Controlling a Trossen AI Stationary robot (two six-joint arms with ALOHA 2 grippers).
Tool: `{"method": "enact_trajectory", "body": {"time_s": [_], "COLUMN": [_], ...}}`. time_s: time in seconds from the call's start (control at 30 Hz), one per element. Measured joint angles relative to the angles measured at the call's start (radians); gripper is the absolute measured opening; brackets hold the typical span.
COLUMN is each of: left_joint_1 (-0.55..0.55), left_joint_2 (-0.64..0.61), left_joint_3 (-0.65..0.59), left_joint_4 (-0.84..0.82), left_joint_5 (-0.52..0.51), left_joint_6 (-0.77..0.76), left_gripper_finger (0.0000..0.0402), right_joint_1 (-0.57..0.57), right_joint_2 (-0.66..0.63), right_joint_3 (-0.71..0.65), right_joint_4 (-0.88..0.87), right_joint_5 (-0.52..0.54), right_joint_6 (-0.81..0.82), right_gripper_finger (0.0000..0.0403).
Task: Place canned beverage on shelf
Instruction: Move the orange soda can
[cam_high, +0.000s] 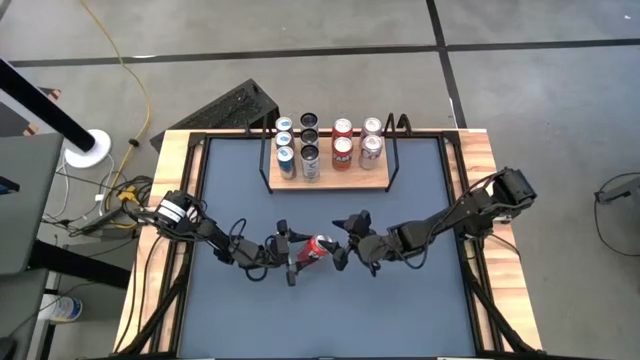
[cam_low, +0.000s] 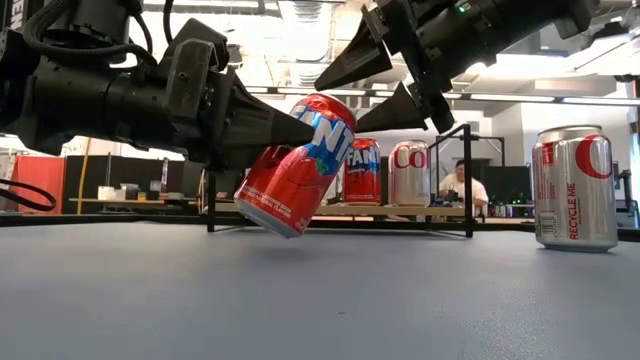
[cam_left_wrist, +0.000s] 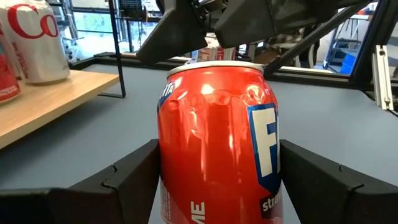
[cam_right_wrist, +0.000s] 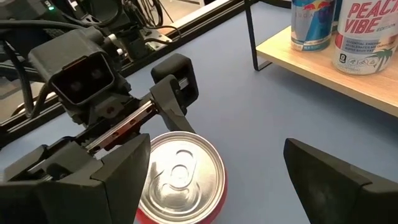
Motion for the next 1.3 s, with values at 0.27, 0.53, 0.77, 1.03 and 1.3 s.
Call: {"method": "enact_trajectory", "body": {"time_s": [0.27,0.53,0.77,1.03,1.3], "left_joint_1": [0.002,0.005,0.024,0.042,0.047], "left_joint_2": [0.000,0.000,0.000,-0.001,-0.006], "left_joint_3": [0.000,0.001,0.036,0.094,0.147], "left_joint_4": [-0.001,-0.001,-0.035,-0.168,-0.300], "left_joint_5": [0.004,0.027,0.067,0.104,0.103], "left_joint_6": [-0.033,-0.036,-0.024,0.006,-0.019], "left_gripper_finger": [0.0279,0.0279,0.0279,0.0279,0.0279], "right_joint_1": [0.000,-0.002,-0.017,-0.015,-0.015], "right_joint_2": [0.000,0.000,-0.002,-0.001,-0.002], "right_joint_3": [0.000,0.000,0.000,0.000,0.000], "right_joint_4": [-0.012,-0.025,-0.026,-0.038,-0.074], "right_joint_5": [-0.012,-0.053,-0.091,-0.107,-0.109], "right_joint_6": [-0.001,-0.045,-0.089,-0.171,-0.166], "right_gripper_finger": [0.0352,0.0352,0.0352,0.0352,0.0352]}}
